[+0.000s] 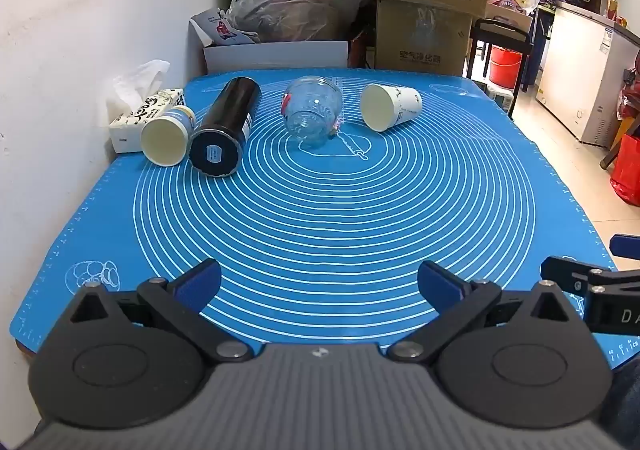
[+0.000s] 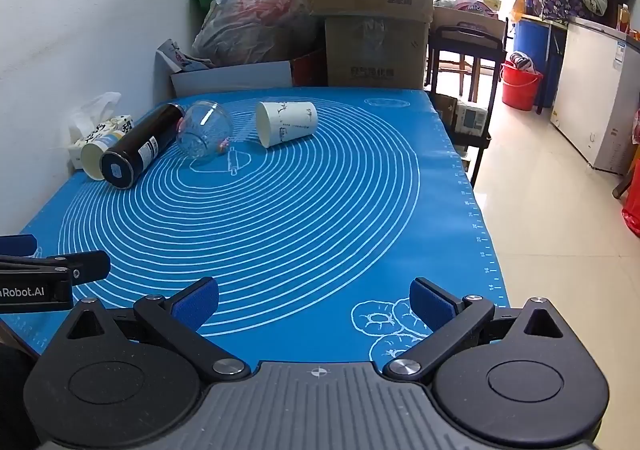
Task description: Flip cup upside down
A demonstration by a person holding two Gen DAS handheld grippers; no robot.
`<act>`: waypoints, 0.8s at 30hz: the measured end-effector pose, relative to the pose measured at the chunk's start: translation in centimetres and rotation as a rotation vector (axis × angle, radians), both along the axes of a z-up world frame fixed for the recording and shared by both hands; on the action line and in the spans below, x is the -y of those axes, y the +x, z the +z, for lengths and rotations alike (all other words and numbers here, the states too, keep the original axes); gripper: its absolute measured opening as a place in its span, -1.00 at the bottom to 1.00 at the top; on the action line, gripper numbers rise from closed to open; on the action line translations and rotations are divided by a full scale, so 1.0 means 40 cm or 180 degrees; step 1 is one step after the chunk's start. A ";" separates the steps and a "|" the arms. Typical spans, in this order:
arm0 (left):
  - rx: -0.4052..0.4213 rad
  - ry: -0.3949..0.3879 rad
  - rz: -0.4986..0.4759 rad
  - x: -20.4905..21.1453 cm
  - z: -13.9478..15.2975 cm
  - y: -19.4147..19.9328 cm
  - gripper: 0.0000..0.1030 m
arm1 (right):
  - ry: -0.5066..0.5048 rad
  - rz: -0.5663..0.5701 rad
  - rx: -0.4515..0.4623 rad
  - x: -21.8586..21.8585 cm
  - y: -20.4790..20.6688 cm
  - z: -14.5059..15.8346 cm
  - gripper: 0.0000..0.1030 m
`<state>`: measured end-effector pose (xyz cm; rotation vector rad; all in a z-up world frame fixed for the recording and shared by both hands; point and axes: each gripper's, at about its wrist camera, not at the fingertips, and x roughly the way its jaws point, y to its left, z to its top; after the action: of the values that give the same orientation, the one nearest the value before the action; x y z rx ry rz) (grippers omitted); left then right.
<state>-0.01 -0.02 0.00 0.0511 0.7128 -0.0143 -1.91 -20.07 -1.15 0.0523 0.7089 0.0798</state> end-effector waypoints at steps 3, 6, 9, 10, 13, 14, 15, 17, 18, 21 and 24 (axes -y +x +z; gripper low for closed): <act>-0.0002 -0.0006 0.0003 0.001 0.001 0.000 1.00 | 0.0032 0.0009 -0.0005 0.000 0.000 -0.001 1.00; 0.0010 -0.0001 0.0002 0.009 -0.001 0.005 1.00 | 0.0020 0.0008 0.0000 -0.001 0.000 -0.002 1.00; 0.0020 0.0008 0.0003 0.009 0.003 -0.003 1.00 | 0.0015 -0.0002 -0.0011 0.000 -0.002 0.001 1.00; 0.0025 0.0004 0.0004 0.008 0.004 -0.005 1.00 | 0.0019 -0.0004 -0.0017 0.001 -0.002 0.002 1.00; 0.0027 -0.0006 0.0005 0.005 0.005 -0.002 1.00 | 0.0037 -0.0007 -0.0019 0.003 0.000 0.006 1.00; 0.0035 -0.0009 0.0004 0.004 0.007 -0.006 1.00 | 0.0031 -0.0007 -0.0018 0.003 -0.001 0.006 1.00; 0.0039 -0.0020 0.0006 0.000 0.010 -0.007 1.00 | 0.0028 -0.0009 -0.0011 0.002 -0.003 0.005 1.00; 0.0047 -0.0022 0.0010 0.000 0.014 -0.007 1.00 | 0.0020 -0.0015 -0.0006 -0.001 -0.004 0.004 1.00; 0.0051 -0.0024 0.0011 0.000 0.015 -0.009 1.00 | 0.0019 -0.0013 -0.0005 0.000 -0.004 0.001 1.00; 0.0044 -0.0022 0.0007 0.001 0.014 -0.009 1.00 | 0.0020 -0.0012 -0.0002 0.002 -0.006 0.000 1.00; 0.0038 -0.0027 0.0000 0.003 0.013 -0.009 1.00 | 0.0018 -0.0012 0.0000 0.002 -0.006 -0.001 1.00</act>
<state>-0.38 -0.12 0.52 0.0431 0.7007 -0.0170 -2.15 -20.14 -1.20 0.0591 0.7086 0.0783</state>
